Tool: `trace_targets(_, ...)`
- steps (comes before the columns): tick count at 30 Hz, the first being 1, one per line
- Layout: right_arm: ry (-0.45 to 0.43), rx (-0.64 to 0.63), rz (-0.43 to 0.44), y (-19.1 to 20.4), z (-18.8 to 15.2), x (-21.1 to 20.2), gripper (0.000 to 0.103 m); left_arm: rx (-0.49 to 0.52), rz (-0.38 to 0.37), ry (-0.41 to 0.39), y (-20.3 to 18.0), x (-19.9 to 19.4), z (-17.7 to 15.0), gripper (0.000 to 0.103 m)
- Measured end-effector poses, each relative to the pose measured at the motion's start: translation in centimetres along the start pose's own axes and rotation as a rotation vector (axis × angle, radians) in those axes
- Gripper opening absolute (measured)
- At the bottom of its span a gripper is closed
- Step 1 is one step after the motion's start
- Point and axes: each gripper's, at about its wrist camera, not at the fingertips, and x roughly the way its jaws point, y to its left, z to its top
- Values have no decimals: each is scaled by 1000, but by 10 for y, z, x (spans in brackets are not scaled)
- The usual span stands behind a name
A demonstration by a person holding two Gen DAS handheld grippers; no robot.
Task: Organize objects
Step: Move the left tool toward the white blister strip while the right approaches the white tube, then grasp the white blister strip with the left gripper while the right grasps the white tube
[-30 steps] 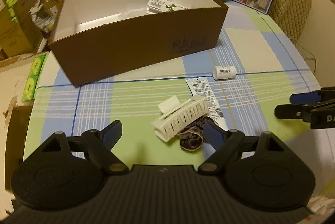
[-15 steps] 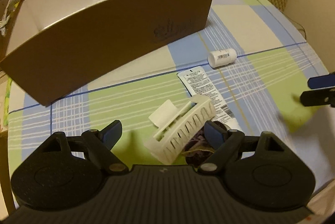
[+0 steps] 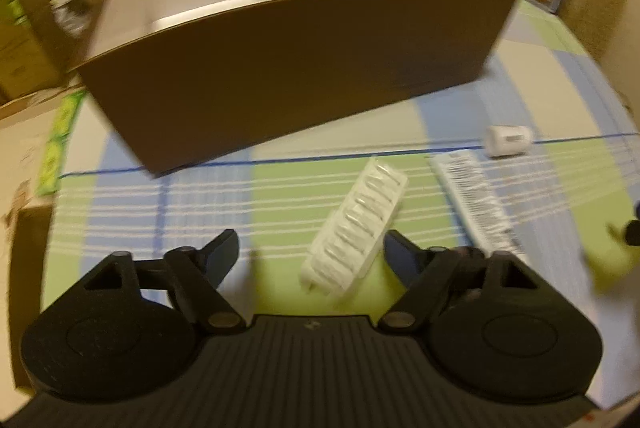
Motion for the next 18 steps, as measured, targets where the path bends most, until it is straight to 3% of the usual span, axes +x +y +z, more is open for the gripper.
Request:
trace_targets(4, 3, 1, -4, -1, 0, 1, 64, -29, 7, 12, 15, -1, -6, 71)
trace_targets(11, 7, -2, -6, -1, 2, 3, 64, 85, -36, -25, -3, -3, 4, 71)
trace_targets(18, 7, 19, -22, -8, -1, 1, 64, 164, -39, -9, -22, 13, 20, 66)
